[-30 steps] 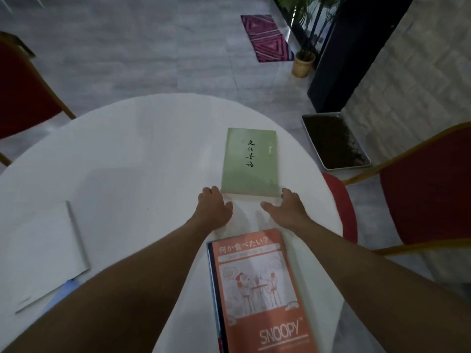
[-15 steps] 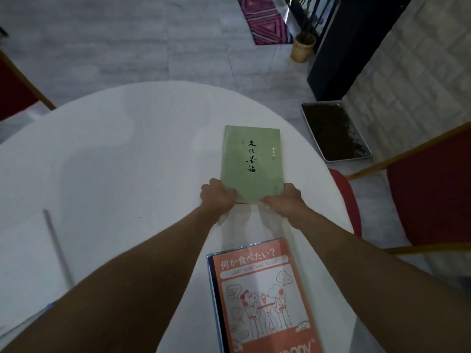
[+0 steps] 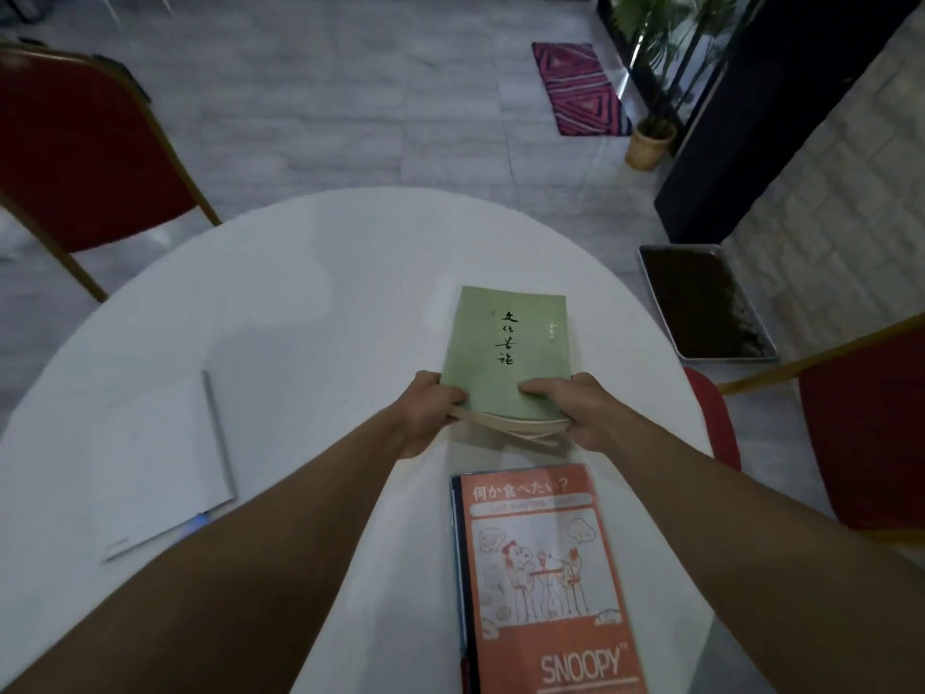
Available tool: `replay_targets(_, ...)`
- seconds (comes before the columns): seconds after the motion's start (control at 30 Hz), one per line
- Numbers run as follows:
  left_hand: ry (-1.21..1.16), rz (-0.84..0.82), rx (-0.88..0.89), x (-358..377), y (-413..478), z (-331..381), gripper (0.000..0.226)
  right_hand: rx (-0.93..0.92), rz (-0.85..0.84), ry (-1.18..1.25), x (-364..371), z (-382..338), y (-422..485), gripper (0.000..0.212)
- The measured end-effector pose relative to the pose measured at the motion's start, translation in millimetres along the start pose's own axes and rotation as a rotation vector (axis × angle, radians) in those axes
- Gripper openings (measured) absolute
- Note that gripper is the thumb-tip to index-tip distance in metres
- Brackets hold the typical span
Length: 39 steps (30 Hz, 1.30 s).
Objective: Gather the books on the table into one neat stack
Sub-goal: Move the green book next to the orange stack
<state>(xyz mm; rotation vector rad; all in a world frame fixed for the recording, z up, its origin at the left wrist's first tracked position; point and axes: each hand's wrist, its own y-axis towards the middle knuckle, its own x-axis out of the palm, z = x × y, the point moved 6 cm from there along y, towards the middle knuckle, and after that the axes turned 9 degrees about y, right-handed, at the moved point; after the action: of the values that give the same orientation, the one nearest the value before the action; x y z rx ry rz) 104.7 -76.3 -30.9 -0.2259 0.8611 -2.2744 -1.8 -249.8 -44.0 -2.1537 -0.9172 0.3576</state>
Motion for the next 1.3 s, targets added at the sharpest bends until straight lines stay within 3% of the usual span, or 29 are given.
replay_targets(0.23,-0.183,0.065,0.020,-35.7,-70.0,-22.8,0.033,-0.102,-0.123,-0.070,43.7,3.2,-52.4,0.066)
replay_targets(0.4,-0.114,0.158,-0.002,-60.1,-121.4,-54.4,0.056,-0.048,-0.203,-0.177,68.7,35.1,-92.4,0.057)
replay_targets(0.6,0.141,0.267,-0.123,-70.1,-172.8,-118.2,0.061,-0.130,-0.227,-0.437,97.3,91.1,-125.1,0.051)
replay_targets(0.73,0.374,0.371,-0.229,-74.6,-199.3,-159.2,0.061,-0.180,-0.285,-0.589,112.8,124.7,-141.1,0.113)
replay_targets(0.87,0.560,0.363,-0.282,-68.3,-207.6,-188.9,0.064,-0.137,-0.262,-0.816,116.7,159.3,-144.2,0.090)
replay_targets(1.0,0.685,0.336,-0.331,-66.7,-209.3,-210.7,0.058,-0.169,-0.237,-1.027,121.4,173.0,-151.1,0.084)
replay_targets(1.17,0.786,0.307,-0.336,-68.1,-206.0,-223.9,0.054,-0.161,-0.202,-1.238,119.1,179.0,-145.7,0.062)
replay_targets(1.3,0.819,0.307,-0.282,-65.5,-205.0,-222.2,0.059,-0.181,-0.223,-1.190,122.1,184.2,-147.1,0.111)
